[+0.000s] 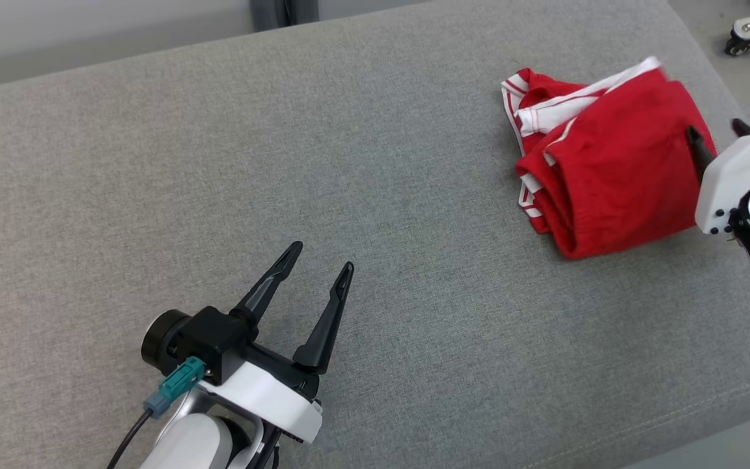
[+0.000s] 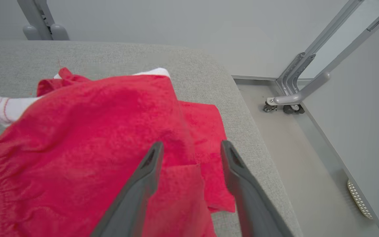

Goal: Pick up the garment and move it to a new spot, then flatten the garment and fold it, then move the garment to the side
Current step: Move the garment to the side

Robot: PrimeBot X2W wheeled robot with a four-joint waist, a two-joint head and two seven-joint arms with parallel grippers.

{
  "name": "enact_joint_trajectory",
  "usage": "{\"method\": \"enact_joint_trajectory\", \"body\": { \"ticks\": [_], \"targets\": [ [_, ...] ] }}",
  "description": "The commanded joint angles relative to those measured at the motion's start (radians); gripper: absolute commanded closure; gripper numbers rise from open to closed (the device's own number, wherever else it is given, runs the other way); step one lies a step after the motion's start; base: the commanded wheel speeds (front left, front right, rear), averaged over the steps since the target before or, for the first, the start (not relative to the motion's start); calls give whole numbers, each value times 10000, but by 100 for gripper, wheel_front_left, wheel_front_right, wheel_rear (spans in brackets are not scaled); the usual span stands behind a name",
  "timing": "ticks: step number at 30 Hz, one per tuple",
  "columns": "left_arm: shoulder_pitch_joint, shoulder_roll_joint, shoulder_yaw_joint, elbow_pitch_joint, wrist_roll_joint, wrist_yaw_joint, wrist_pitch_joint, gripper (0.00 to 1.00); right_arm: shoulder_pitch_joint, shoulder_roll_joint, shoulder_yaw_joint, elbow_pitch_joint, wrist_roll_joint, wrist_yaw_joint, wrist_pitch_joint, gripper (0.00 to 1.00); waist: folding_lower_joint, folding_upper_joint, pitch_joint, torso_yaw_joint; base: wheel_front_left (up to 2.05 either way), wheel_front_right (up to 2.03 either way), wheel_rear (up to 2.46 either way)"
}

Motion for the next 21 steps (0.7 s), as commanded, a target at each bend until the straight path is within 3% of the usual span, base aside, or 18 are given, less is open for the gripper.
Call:
{"method": "enact_joint_trajectory", "body": {
  "ticks": [1,5,10,15,21],
  "targets": [
    [-154,-1,14,42,-39,-10,-58,0,-112,-13,-113,224,-88,-2,-250,0,0,-1,-114,37,0,0,0],
    [67,-107,78,227,-179,70,-301,0,-151,208,-429,760,-362,-2,-1160,0,0,-1,-625,144,0,0,0],
    [399,-168,313,452,-390,247,-613,0,296,407,-701,563,-91,-2,-2063,0,0,-1,-1500,399,0,0,0],
    [793,-107,937,395,-674,672,-889,0,1116,255,-955,-566,261,-2,-2551,0,0,-1,-2312,844,0,0,0],
    [1350,127,1811,117,-1057,1058,-1068,0,2976,-249,-1852,-3012,346,-2,-2668,0,0,-1,-3050,1501,0,0,0]
  ]
}}
